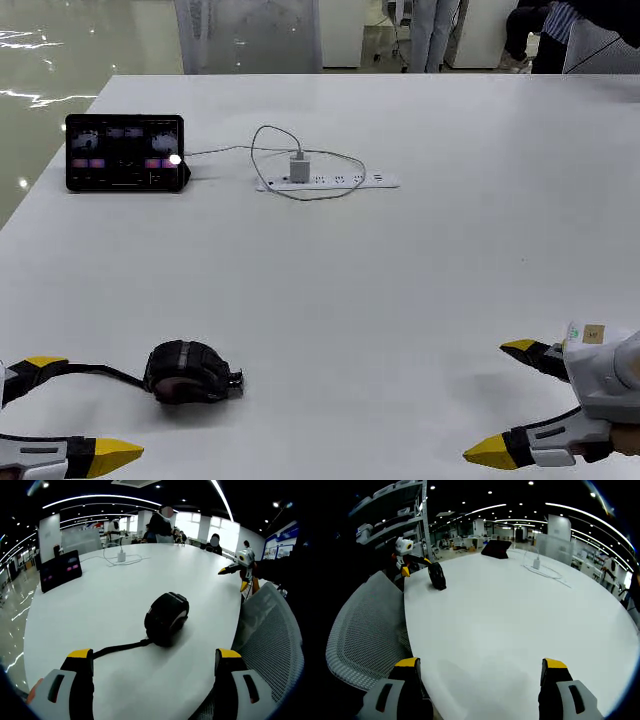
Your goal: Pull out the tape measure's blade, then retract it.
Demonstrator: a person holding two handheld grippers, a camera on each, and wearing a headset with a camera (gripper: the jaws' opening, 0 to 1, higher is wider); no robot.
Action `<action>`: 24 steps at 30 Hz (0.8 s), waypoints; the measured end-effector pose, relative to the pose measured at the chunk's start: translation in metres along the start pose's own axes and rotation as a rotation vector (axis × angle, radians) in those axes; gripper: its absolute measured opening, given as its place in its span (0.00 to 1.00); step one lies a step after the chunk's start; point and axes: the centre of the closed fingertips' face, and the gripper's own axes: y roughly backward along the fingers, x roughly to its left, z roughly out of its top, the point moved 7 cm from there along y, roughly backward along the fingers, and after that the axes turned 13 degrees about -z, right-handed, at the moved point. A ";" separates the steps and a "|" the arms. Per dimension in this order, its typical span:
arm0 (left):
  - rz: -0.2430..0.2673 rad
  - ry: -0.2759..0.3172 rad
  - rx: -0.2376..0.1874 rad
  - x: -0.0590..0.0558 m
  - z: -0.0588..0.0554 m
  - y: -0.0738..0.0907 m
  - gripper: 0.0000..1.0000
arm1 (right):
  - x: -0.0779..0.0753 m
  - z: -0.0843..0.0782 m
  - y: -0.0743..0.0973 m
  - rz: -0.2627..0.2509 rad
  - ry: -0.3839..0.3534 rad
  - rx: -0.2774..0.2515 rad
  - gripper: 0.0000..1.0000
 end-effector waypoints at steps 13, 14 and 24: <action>0.009 0.001 0.014 0.001 -0.003 0.005 0.99 | -0.005 0.002 0.003 -0.009 -0.003 0.000 0.99; 0.013 -0.011 0.014 0.001 -0.003 0.005 0.99 | -0.005 0.002 0.003 -0.009 -0.002 0.000 0.99; 0.008 -0.011 0.007 0.001 -0.003 0.006 0.99 | -0.004 0.001 0.003 -0.005 -0.007 0.001 0.99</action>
